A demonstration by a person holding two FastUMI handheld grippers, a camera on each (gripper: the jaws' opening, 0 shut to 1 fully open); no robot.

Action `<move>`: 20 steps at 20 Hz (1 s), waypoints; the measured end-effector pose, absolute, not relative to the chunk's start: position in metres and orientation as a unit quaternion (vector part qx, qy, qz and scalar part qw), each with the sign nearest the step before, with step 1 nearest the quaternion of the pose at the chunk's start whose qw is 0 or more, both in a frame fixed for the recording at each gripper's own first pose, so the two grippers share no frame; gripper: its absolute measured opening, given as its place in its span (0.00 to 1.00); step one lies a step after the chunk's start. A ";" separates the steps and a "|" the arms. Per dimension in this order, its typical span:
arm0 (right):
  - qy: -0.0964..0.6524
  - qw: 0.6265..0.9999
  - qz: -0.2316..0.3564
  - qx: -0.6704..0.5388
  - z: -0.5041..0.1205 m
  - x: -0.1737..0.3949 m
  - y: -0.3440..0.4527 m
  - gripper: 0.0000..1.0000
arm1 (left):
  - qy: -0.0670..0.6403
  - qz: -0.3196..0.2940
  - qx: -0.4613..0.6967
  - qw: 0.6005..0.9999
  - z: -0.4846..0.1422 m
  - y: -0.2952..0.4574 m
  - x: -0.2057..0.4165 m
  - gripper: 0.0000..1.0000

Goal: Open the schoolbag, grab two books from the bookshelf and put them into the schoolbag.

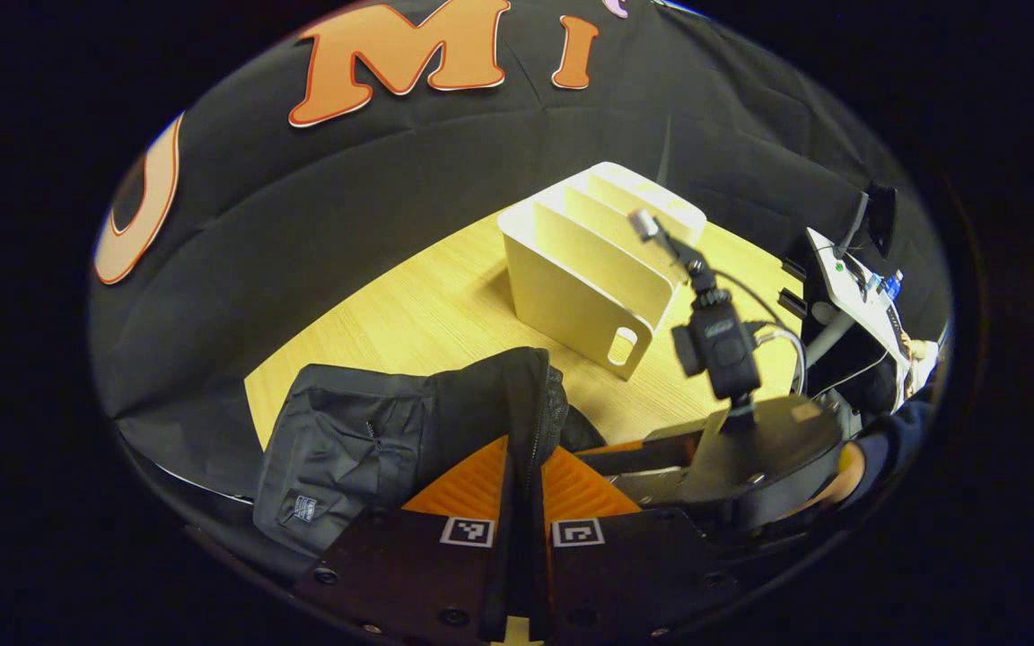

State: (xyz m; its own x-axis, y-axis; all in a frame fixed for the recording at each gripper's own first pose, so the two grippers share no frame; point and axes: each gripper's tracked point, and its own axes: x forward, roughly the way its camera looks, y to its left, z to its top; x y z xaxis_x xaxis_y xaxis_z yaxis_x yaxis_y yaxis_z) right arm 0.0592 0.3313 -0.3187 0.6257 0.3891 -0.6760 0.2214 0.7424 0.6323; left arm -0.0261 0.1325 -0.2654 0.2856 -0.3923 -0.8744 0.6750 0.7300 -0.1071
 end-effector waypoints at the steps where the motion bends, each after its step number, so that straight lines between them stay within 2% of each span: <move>1: 0.425 0.837 0.043 0.342 -0.314 0.056 0.316 0.93 | 0.491 -0.336 0.147 0.790 -0.269 0.133 -0.027 0.10; 3: 0.420 0.850 0.030 0.318 -0.304 0.047 0.287 0.97 | 0.487 -0.331 0.156 0.793 -0.270 0.134 -0.030 0.10; 6: 0.405 0.870 0.013 0.281 -0.291 0.038 0.241 0.97 | 0.486 -0.321 0.168 0.796 -0.272 0.133 -0.038 0.12; 10: 0.381 0.891 0.007 0.246 -0.265 0.033 0.187 0.97 | 0.499 -0.287 0.156 0.803 -0.277 0.127 -0.045 0.20; 13: 0.369 0.903 0.016 0.220 -0.243 0.027 0.152 0.97 | 0.508 -0.255 0.148 0.809 -0.275 0.122 -0.054 0.34; 18: 0.357 0.914 0.024 0.191 -0.228 0.028 0.102 0.97 | 0.509 -0.218 0.141 0.821 -0.267 0.094 -0.062 0.49; 20: 0.351 0.918 0.028 0.180 -0.222 0.027 0.082 0.97 | 0.503 -0.209 0.146 0.826 -0.264 0.078 -0.062 0.70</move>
